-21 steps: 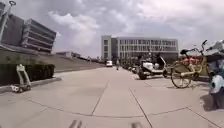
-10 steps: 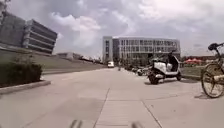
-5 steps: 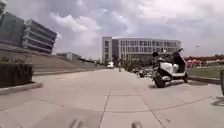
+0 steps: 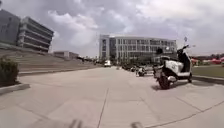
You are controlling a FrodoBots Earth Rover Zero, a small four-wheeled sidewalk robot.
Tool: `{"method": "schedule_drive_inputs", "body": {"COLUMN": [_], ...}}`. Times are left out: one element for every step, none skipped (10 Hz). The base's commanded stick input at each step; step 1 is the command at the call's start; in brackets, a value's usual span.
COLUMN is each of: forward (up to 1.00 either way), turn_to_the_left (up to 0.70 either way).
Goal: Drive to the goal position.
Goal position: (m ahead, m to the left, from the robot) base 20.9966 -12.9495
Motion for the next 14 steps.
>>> {"method": "schedule_drive_inputs", "body": {"forward": [0.84,0.84,0.84,0.84,0.84,0.84,0.84,0.85,0.85,0.85,0.85,0.85,0.85,0.85], "turn_to_the_left": [0.00,0.00,0.00,0.00,-0.01,-0.02,-0.34,-0.34,-0.16,0.00,0.00,0.00,0.00,0.00]}}
